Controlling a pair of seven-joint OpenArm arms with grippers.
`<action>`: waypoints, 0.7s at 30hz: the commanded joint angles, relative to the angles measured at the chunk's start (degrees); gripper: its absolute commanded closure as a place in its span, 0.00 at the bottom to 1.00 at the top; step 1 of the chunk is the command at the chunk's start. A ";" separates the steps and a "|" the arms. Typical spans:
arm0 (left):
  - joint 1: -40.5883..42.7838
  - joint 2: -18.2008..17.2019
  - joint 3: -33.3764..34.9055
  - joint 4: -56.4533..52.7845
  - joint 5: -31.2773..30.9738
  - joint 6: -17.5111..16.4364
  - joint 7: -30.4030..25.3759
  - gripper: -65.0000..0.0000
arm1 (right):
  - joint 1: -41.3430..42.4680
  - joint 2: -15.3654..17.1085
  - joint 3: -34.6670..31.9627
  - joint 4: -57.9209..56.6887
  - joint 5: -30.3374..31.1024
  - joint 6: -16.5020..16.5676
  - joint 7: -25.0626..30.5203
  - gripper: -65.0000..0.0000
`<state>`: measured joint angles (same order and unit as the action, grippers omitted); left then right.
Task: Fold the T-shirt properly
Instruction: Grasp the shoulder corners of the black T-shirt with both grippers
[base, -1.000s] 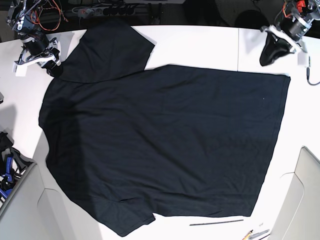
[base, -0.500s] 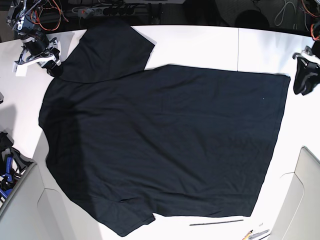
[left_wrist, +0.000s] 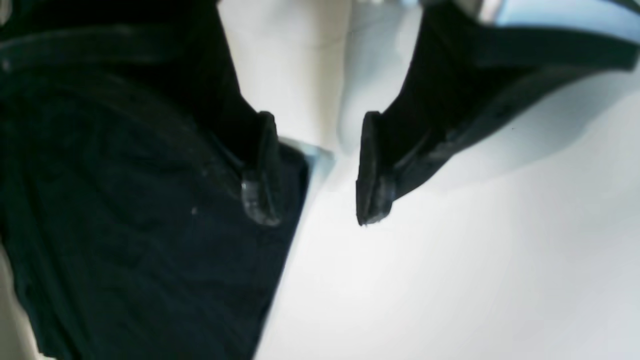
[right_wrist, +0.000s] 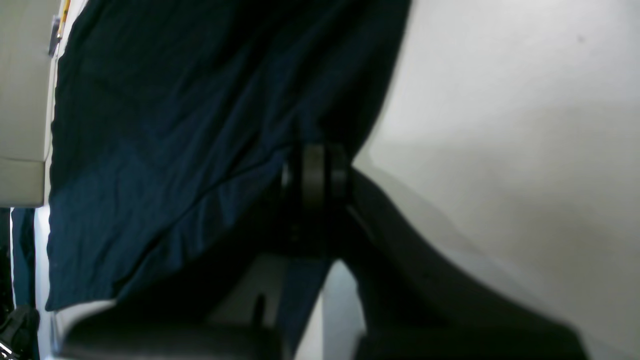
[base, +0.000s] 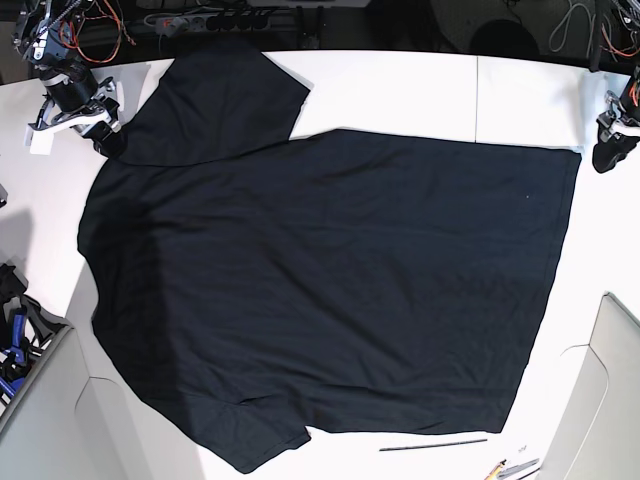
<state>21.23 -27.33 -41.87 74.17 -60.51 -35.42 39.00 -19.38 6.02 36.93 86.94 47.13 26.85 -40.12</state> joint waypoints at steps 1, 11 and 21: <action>-0.17 -1.25 -0.46 0.04 -1.73 -0.57 -0.42 0.56 | 0.00 0.63 0.22 0.72 1.38 1.05 0.72 1.00; -2.71 -0.17 0.02 -3.65 -2.89 0.50 0.50 0.56 | 0.00 0.63 0.22 0.72 1.95 1.05 0.63 1.00; -5.38 -0.15 4.90 -10.01 -3.17 0.50 4.15 0.56 | 0.00 0.61 0.22 0.72 1.92 1.05 0.61 1.00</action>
<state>15.57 -26.70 -37.10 64.01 -65.14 -35.42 41.15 -19.38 6.02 36.93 86.94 47.94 26.85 -40.16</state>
